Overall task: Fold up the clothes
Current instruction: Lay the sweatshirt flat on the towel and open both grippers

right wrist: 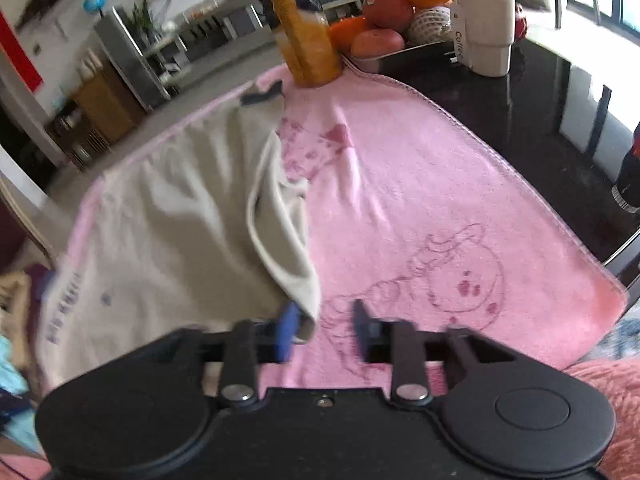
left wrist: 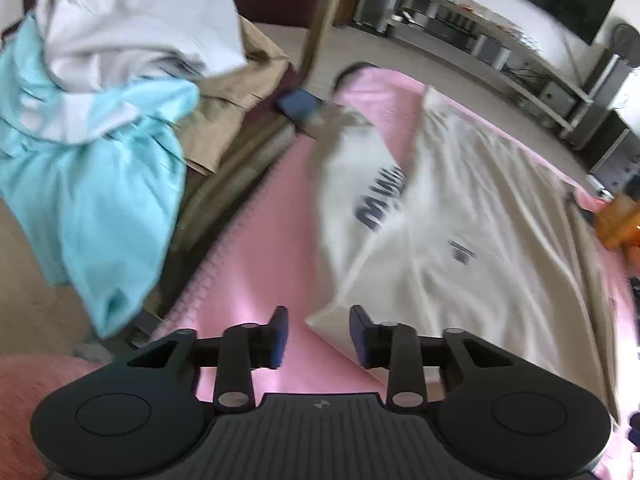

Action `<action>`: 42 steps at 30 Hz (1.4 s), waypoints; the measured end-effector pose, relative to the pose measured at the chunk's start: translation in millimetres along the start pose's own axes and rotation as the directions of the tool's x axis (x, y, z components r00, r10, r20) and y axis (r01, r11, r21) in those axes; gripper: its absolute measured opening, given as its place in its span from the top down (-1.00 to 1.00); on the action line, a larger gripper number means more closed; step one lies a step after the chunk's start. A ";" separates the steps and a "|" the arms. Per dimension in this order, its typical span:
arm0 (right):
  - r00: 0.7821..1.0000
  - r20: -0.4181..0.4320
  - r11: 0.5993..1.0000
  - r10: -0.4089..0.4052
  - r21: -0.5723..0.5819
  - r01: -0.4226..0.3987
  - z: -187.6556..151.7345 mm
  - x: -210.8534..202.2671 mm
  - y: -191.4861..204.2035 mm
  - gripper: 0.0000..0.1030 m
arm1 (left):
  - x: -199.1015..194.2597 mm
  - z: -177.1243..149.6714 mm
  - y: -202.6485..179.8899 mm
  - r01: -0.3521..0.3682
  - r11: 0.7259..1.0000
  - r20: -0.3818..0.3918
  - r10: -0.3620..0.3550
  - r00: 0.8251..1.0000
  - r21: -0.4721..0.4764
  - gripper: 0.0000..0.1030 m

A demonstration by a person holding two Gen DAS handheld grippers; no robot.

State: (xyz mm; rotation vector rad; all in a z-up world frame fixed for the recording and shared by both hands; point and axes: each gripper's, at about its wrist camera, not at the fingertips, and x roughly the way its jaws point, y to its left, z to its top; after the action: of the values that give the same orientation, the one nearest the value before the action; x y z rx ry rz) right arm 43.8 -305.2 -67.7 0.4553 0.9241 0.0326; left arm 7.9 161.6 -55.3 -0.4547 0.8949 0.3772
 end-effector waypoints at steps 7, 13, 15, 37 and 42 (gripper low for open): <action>0.974 -0.139 0.984 0.177 0.063 -0.169 -17.9 20.1 0.2 0.08 | 19.4 -6.6 -0.1 -0.029 0.999 -0.069 0.028 0.997 -0.027 0.31; 0.964 -0.185 0.971 0.191 0.178 -0.158 -19.9 36.1 -13.4 0.08 | 34.4 -4.6 -14.5 -0.060 0.998 -0.064 0.062 0.996 0.030 0.29; 0.957 -0.207 0.966 0.204 0.204 -0.161 -22.2 42.9 -15.7 0.10 | 39.9 -1.6 -21.8 -0.086 0.995 -0.043 0.088 0.995 0.055 0.31; 0.889 -0.246 0.905 0.387 0.286 -0.315 -35.3 36.3 -2.5 0.93 | 22.2 25.0 -7.8 -0.127 0.992 0.088 0.127 0.988 -0.011 0.97; 0.940 -0.287 0.983 0.182 0.070 -0.169 -42.7 45.5 12.5 0.72 | 60.1 9.2 -27.0 -0.306 0.937 0.002 0.310 0.951 0.170 0.74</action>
State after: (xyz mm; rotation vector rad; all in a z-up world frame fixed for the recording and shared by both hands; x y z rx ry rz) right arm 40.5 -268.3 -119.4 0.5842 1.1748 0.2489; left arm 61.6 151.1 -93.1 -0.1611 1.0163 0.5788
